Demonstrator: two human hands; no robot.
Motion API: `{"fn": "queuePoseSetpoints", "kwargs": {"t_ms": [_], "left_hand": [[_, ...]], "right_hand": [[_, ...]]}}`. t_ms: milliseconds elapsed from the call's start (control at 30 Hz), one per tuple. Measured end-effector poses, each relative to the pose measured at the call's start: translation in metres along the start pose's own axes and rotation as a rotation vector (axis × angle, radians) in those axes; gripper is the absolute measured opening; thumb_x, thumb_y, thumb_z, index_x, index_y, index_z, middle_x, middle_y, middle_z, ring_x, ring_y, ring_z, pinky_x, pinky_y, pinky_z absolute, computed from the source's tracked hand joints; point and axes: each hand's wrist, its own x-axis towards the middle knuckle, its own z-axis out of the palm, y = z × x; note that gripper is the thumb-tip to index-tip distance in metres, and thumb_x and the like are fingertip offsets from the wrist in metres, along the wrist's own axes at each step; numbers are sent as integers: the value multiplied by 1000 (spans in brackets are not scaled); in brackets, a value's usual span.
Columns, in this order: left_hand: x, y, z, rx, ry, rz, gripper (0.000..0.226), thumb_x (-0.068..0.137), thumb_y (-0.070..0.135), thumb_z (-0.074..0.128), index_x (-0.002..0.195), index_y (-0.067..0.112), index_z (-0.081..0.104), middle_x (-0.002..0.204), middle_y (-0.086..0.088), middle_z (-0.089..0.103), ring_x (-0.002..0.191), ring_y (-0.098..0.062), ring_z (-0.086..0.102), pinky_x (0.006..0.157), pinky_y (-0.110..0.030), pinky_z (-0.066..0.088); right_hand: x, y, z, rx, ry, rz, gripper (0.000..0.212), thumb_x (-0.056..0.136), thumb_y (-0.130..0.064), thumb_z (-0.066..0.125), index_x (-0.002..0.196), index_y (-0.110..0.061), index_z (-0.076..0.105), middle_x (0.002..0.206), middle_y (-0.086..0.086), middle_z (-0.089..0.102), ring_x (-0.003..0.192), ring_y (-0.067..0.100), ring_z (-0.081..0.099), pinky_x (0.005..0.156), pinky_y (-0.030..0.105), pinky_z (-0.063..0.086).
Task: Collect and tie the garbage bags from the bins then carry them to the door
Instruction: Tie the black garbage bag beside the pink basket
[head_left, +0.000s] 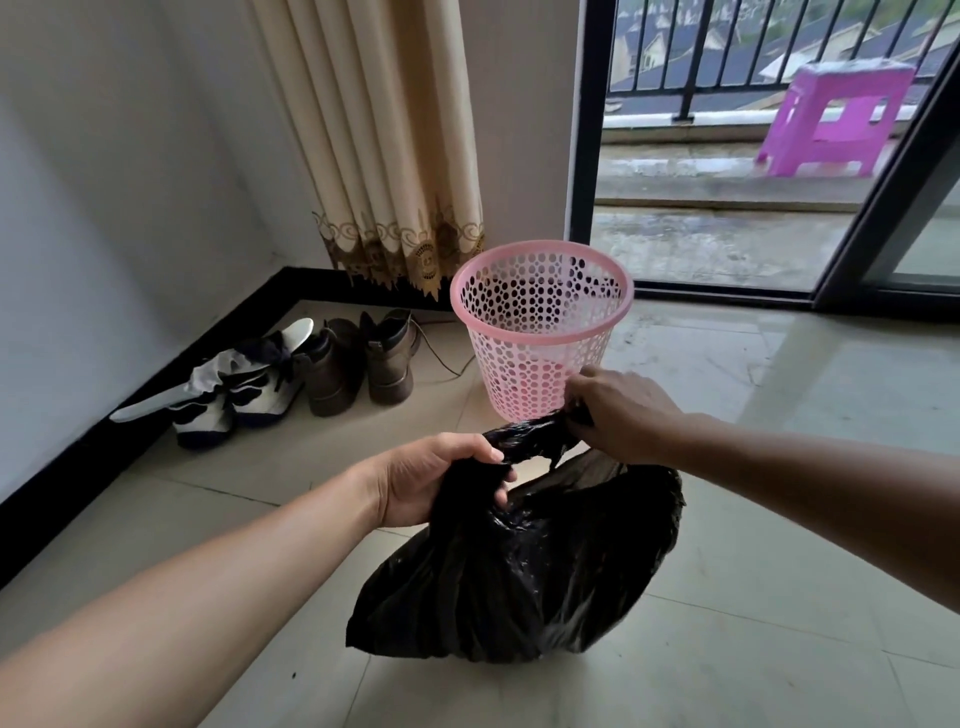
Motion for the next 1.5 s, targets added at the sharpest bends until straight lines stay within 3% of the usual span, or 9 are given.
{"fn": "queuePoseSetpoints", "kwargs": {"t_ms": [200, 333, 533, 700, 800, 967, 1133, 1367, 1500], "left_hand": [[3, 4, -15, -152, 326, 114, 23, 93, 23, 41, 81, 10, 54, 55, 0, 44, 50, -14, 42, 53, -27, 36], [3, 9, -14, -184, 327, 135, 22, 92, 24, 41, 76, 13, 52, 53, 1, 43, 45, -14, 40, 47, -25, 37], [-7, 16, 11, -27, 34, 108, 21, 83, 30, 52, 81, 12, 63, 59, -4, 55, 53, -16, 50, 52, -26, 42], [3, 8, 26, 72, -58, 97, 28, 95, 21, 43, 101, 6, 65, 80, -9, 69, 69, -15, 62, 61, -21, 50], [2, 8, 26, 77, -104, 81, 32, 96, 24, 40, 110, 5, 62, 91, -11, 70, 76, -16, 64, 69, -22, 51], [11, 4, 14, -45, -32, 42, 59, 95, 54, 33, 102, 5, 66, 96, -16, 67, 88, -26, 59, 86, -36, 42], [21, 13, 14, -42, 319, 241, 20, 93, 28, 56, 92, 12, 68, 75, -2, 67, 69, -15, 61, 70, -30, 45], [18, 26, 29, -101, 88, 185, 27, 91, 38, 56, 89, 13, 67, 82, 0, 67, 72, -12, 60, 69, -25, 47], [22, 27, 30, -147, 151, 245, 19, 92, 29, 58, 82, 14, 65, 77, -2, 65, 65, -12, 55, 62, -26, 42]], "right_hand": [[2, -2, -29, 1090, -322, 160, 4, 90, -14, 66, 92, -14, 70, 84, -5, 67, 83, 10, 60, 77, 23, 45], [4, -8, -22, 790, -348, 102, 7, 80, -19, 77, 82, -13, 75, 81, 1, 72, 78, 13, 65, 77, 26, 51], [6, 1, -8, -93, 319, -63, 19, 83, -16, 72, 95, -9, 59, 63, -2, 49, 50, 21, 45, 50, 29, 37], [8, 11, -9, -223, 450, -249, 45, 71, 2, 72, 105, -8, 46, 48, -3, 31, 33, 9, 18, 34, 13, 21], [6, 21, -3, -298, 470, -350, 48, 70, 5, 73, 107, -9, 47, 50, 4, 56, 30, 12, 28, 38, 14, 16], [0, 33, -3, -31, 555, -418, 39, 72, -4, 71, 92, -14, 40, 65, 1, 57, 45, 19, 37, 48, 22, 28], [-5, 19, -8, 198, 575, -420, 14, 74, -17, 44, 82, -20, 33, 69, -5, 40, 51, 24, 28, 44, 28, 30], [-11, 12, 0, 357, 518, -346, 34, 70, -6, 50, 79, -31, 29, 71, 2, 47, 57, 32, 41, 45, 45, 41], [-17, 6, -2, 372, 502, -428, 31, 74, -13, 46, 82, -35, 27, 74, -1, 44, 57, 31, 40, 45, 42, 40]]}}
